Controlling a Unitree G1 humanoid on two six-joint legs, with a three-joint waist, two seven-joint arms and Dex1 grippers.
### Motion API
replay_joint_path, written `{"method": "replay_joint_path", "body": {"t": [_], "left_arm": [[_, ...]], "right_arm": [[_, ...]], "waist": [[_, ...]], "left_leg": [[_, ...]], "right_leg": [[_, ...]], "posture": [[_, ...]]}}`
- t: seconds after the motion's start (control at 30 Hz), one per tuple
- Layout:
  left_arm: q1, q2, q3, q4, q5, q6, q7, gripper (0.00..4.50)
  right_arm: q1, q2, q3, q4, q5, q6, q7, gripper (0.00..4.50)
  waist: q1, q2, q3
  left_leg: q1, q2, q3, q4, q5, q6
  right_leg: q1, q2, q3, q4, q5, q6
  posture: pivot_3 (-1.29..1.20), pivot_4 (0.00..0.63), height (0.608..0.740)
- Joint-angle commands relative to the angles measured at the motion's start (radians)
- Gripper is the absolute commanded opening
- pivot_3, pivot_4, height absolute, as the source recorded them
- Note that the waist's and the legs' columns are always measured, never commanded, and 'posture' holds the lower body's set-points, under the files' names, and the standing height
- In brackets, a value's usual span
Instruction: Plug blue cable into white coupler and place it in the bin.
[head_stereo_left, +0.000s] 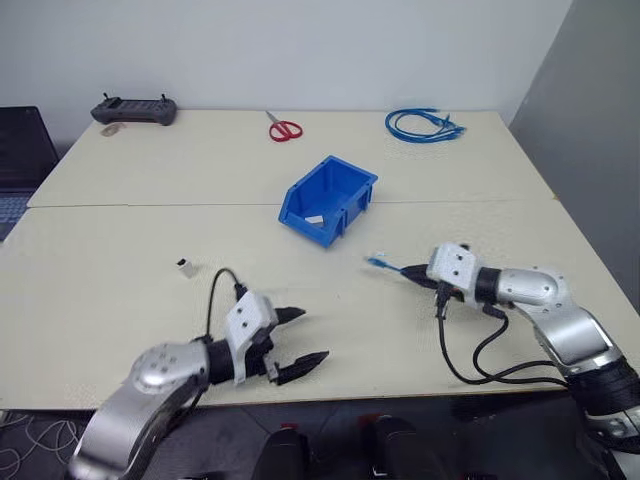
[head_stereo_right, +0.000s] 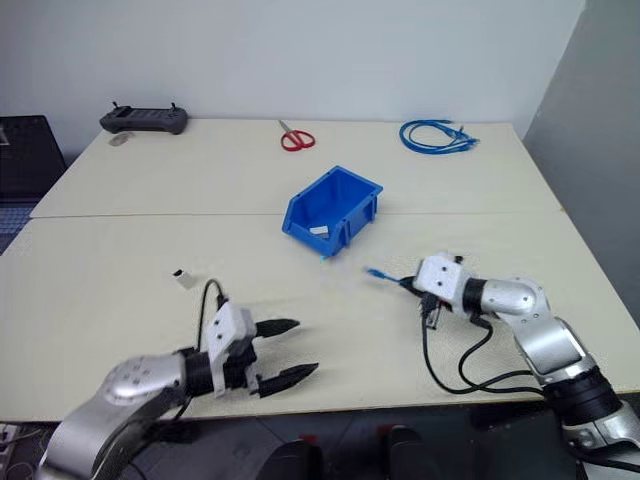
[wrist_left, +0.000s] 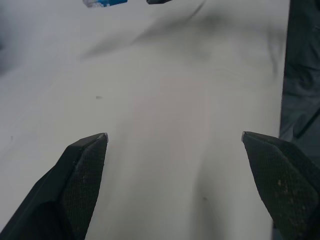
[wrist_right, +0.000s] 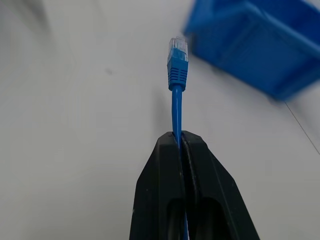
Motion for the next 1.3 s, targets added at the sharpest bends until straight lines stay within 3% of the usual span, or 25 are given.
{"method": "replay_joint_path", "body": {"t": [0.03, 0.23, 0.5, 0.77, 1.0, 1.07, 1.17, 1.3], "left_arm": [[0.225, -0.056, 0.1, -0.126, 0.06, -0.108, 0.094, 4.5], [0.42, -0.151, 0.097, -0.181, 0.139, -0.195, 0.2, 4.5], [0.437, -0.164, 0.085, -0.185, 0.161, -0.198, 0.24, 4.5], [0.385, -0.081, 0.099, -0.145, 0.109, -0.178, 0.146, 4.5], [0.108, 0.052, 0.035, 0.033, 0.07, -0.145, -0.028, 4.5], [-0.017, 0.073, -0.028, 0.109, 0.064, -0.127, -0.101, 4.5], [-0.141, 0.09, -0.113, 0.201, 0.086, -0.142, -0.189, 4.5], [-0.219, 0.099, -0.192, 0.336, 0.138, -0.228, -0.278, 4.5]], "right_arm": [[-0.024, 0.078, 0.09, 0.012, -0.031, -0.092, 0.059, 0.01], [-0.056, 0.172, 0.21, 0.16, -0.097, -0.223, 0.143, 0.01], [-0.093, 0.216, 0.281, 0.295, -0.14, -0.292, 0.247, 0.01], [-0.04, 0.183, 0.222, 0.215, -0.073, -0.148, 0.297, 1.75], [0.09, 0.063, 0.065, -0.095, 0.108, 0.193, 0.268, 3.36], [0.117, 0.023, -0.02, -0.214, 0.219, 0.38, 0.239, 3.78], [0.147, -0.005, -0.142, -0.354, 0.381, 0.62, 0.174, 3.78], [0.218, -0.03, -0.227, -0.467, 0.433, 0.713, 0.09, 3.78]], "waist": [[0.0, -0.001, -0.001], [0.009, -0.002, -0.001], [0.0, -0.002, -0.001], [0.004, -0.003, -0.003], [0.021, -0.002, -0.003], [0.024, -0.001, -0.002], [0.022, -0.002, -0.003], [0.018, -0.002, -0.003]], "left_leg": [[0.0, 0.0, 0.0, 0.0, 0.0, 0.0], [0.0, -0.002, 0.001, 0.0, 0.0, 0.0], [0.0, -0.002, 0.001, 0.0, 0.0, 0.0], [0.002, -0.001, 0.001, 0.0, 0.0, 0.001], [0.0, -0.002, 0.001, 0.0, 0.0, 0.001], [0.0, -0.003, 0.001, 0.001, 0.0, 0.001], [0.0, -0.002, 0.0, 0.001, 0.0, 0.001], [0.0, -0.002, 0.0, 0.0, -0.001, 0.001]], "right_leg": [[0.0, 0.0, 0.0, -0.001, 0.0, 0.0], [0.0, -0.003, 0.0, -0.001, 0.0, -0.001], [0.0, -0.002, 0.0, 0.0, 0.0, -0.001], [0.0, -0.001, 0.0, 0.0, -0.001, -0.002], [0.0, -0.001, 0.0, 0.0, 0.0, -0.002], [0.0, -0.001, 0.0, 0.001, 0.0, -0.002], [0.0, 0.0, -0.001, 0.001, 0.0, -0.001], [0.0, 0.0, 0.0, 0.0, 0.0, -0.002]], "posture": [[0.0, 0.15, 0.74], [0.0, 0.15, 0.74], [0.0, 0.15, 0.74], [0.0, 0.15, 0.74], [0.0, 0.15, 0.74], [0.0, 0.15, 0.74], [0.0, 0.15, 0.74], [0.0, 0.15, 0.74]]}}
